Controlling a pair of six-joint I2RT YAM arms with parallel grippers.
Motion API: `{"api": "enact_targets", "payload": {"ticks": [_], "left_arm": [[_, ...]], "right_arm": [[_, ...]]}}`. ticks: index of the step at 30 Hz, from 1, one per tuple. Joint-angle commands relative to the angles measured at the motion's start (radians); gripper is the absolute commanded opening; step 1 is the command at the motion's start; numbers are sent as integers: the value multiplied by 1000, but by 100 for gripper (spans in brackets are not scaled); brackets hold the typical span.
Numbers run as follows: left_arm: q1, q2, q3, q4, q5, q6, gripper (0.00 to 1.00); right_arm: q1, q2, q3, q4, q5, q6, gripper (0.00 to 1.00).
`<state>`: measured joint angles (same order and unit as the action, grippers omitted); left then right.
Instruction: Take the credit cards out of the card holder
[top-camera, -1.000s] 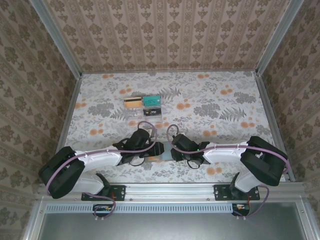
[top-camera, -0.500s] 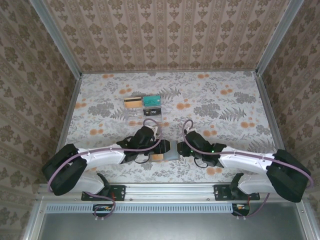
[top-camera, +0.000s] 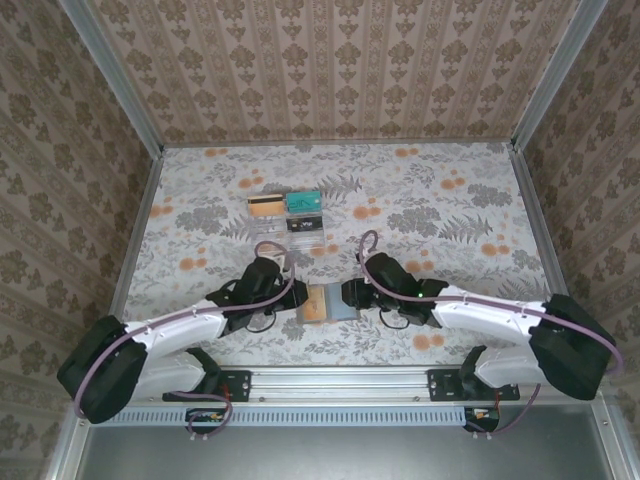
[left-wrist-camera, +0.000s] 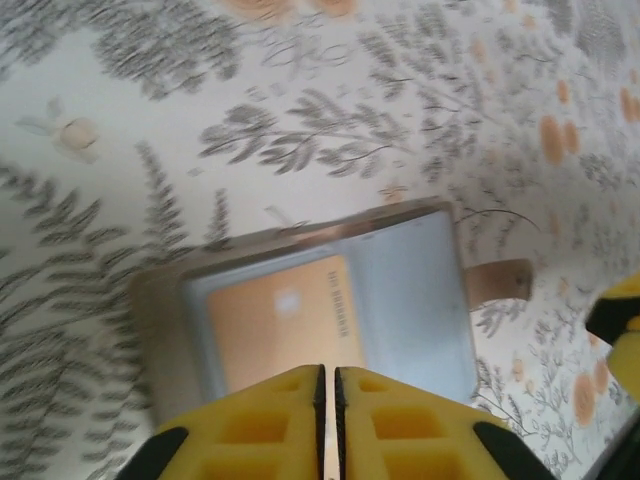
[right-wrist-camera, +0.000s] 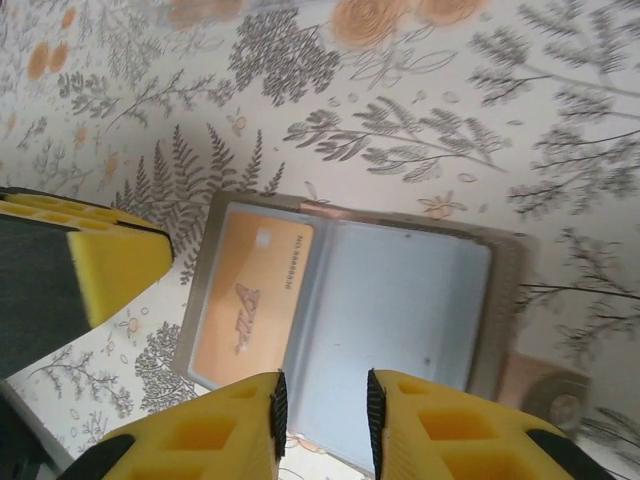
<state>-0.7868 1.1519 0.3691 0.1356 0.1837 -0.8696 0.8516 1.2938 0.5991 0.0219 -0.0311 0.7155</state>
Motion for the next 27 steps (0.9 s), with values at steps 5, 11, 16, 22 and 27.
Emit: {"api": "enact_targets", "payload": {"ticks": [5,11,16,22,27], "left_arm": [[6,63,-24,26,26,2,1],[3,103,-25,61,40,-1,1],[1,118,-30,56,36,-9,1],[-9,120,-41,31,12,-19,1],[-12,123,-54,40,7,-23,1]], "right_arm": [[4,161,55,113,-136,79,25],[10,234,74,156,-170,108,22],[11,282,97,155,-177,118,22],[10,328,117,140,-174,123,23],[8,356,121,153,-183,131,23]]}}
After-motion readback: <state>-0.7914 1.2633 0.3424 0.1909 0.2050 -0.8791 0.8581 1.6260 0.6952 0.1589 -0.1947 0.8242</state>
